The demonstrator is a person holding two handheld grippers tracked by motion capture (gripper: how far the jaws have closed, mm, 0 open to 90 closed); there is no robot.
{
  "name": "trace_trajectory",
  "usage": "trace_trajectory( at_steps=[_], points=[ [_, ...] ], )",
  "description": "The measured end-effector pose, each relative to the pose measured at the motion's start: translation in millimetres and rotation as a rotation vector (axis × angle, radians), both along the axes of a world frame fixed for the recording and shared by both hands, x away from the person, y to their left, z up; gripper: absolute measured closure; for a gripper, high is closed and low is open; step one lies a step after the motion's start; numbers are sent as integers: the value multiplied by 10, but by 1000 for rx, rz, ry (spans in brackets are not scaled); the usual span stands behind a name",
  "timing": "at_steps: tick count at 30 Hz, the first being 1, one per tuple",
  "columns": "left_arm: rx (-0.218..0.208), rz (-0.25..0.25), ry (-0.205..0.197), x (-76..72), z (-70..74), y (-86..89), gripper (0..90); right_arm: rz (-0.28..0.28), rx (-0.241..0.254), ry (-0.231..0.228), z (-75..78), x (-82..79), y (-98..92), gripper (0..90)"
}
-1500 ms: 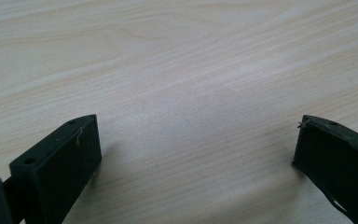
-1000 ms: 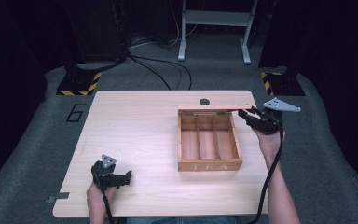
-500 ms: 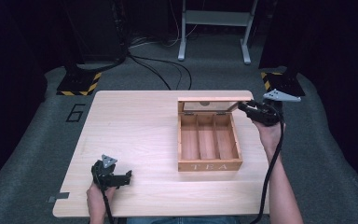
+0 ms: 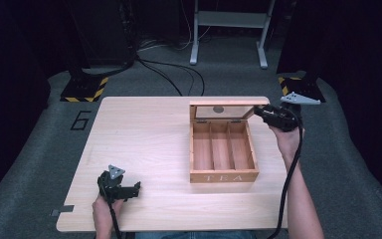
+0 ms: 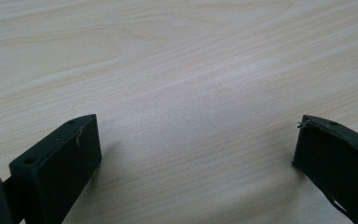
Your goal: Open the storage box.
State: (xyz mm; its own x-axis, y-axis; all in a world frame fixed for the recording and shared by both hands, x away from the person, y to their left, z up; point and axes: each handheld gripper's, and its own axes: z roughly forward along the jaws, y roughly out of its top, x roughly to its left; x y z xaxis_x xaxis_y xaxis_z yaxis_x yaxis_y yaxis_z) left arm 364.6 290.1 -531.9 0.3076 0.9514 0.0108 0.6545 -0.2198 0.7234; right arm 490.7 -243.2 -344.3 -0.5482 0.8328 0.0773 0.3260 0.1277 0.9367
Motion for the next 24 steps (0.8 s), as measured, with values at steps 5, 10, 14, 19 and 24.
trace_trajectory(
  at_steps=[5, 10, 14, 19, 24],
  points=[
    [0, 0, 0, 0, 0, 0, 3, 1, -1, 0, -1, -2, -1, 584],
    [0, 0, 0, 0, 0, 0, 4, 2, -2, -4, -3, -2, -3, 584],
    [0, 0, 0, 0, 0, 0, 4, 2, -2, -6, -7, -5, -2, 584],
    [0, 0, 0, 0, 0, 0, 3, 2, -1, -7, -9, -8, -2, 584],
    [0, 0, 0, 0, 0, 0, 4, 3, -3, -7, -11, -11, -3, 584]
  ],
)
